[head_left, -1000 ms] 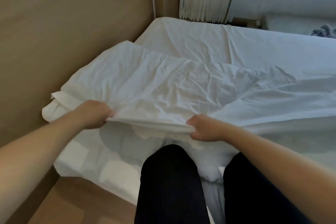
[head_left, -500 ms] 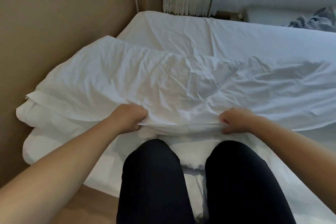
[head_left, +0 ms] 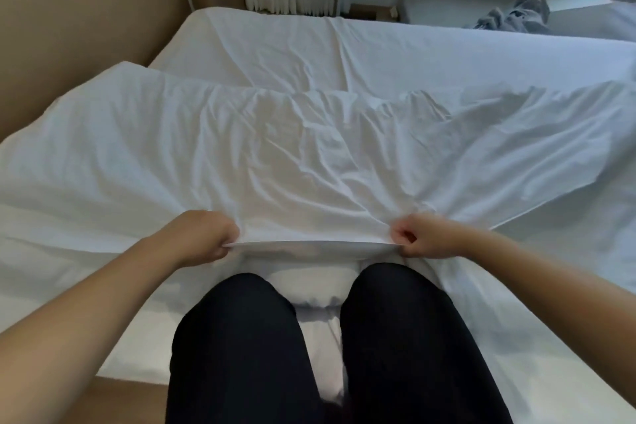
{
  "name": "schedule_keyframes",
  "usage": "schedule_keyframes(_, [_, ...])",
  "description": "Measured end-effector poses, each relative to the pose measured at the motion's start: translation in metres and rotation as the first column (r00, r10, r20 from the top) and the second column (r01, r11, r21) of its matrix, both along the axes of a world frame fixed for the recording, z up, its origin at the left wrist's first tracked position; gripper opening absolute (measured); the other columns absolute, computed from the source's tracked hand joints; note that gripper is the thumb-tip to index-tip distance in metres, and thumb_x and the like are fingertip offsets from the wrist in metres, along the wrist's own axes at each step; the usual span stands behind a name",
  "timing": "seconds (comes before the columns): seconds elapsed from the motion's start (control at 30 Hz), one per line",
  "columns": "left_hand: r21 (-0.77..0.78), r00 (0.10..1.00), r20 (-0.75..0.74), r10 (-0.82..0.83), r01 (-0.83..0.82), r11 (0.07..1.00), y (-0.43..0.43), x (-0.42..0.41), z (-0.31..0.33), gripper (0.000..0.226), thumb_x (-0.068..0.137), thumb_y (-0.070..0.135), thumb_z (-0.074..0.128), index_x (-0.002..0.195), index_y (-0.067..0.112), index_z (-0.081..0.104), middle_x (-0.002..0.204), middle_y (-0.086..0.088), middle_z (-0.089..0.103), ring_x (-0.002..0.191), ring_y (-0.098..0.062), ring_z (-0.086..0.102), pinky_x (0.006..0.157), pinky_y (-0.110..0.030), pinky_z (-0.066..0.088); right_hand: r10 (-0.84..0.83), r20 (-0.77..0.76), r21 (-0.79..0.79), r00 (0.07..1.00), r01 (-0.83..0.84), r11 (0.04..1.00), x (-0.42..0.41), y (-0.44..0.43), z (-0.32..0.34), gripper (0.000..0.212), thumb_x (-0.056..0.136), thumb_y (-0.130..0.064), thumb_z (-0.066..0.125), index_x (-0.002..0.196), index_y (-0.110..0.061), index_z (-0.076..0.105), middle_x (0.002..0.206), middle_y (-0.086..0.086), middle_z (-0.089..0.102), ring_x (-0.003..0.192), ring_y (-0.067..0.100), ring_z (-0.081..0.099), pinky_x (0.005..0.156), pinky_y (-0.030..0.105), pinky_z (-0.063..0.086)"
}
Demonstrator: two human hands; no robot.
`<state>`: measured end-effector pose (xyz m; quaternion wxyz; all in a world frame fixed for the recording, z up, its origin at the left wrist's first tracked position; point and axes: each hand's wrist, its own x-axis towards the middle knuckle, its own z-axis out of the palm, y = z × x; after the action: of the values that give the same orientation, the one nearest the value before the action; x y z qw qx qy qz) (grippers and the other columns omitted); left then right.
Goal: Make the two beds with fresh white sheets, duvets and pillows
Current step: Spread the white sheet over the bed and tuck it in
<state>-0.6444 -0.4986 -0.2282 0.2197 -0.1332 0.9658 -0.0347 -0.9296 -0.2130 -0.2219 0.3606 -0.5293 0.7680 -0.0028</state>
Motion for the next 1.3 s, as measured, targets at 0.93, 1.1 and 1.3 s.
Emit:
schedule_keyframes(0.93, [0.016, 0.975, -0.132, -0.180, 0.184, 0.983, 0.109, -0.115, 0.002, 0.013, 0.086, 0.016, 0.046, 0.086, 0.027, 0.052, 0.091, 0.004, 0.063, 0.088, -0.020, 0.059, 0.061, -0.028, 0.033, -0.245, -0.562, -0.530, 0.790, -0.116, 0.840, -0.074, 0.093, -0.017, 0.028, 0.057, -0.019, 0.027, 0.059, -0.010, 0.053, 0.053, 0.004, 0.052, 0.039, 0.030, 0.050, 0.045, 0.023, 0.029])
schedule_keyframes(1.1, [0.017, 0.989, 0.024, -0.146, 0.146, 0.989, 0.110, -0.118, -0.029, 0.026, 0.086, 0.019, 0.048, 0.107, 0.027, 0.062, 0.109, 0.002, 0.067, 0.103, -0.022, 0.063, 0.070, -0.028, 0.041, -0.208, -0.443, -0.372, 0.872, 0.032, 0.928, -0.039, 0.112, -0.059, 0.020, 0.062, -0.008, 0.050, 0.079, -0.011, 0.061, 0.077, 0.007, 0.063, 0.068, 0.032, 0.064, 0.054, 0.035, 0.047])
schedule_keyframes(1.3, [0.049, 0.981, 0.166, -0.100, 0.093, 0.994, 0.114, -0.150, -0.065, 0.031, 0.096, 0.017, 0.044, 0.127, 0.016, 0.049, 0.123, -0.006, 0.061, 0.108, -0.027, 0.061, 0.083, -0.036, 0.048, -0.185, -0.423, -0.022, 0.887, 0.194, 0.981, -0.061, 0.077, -0.095, 0.034, 0.088, -0.012, 0.052, 0.123, -0.014, 0.051, 0.127, 0.008, 0.056, 0.115, 0.027, 0.053, 0.099, 0.035, 0.043])
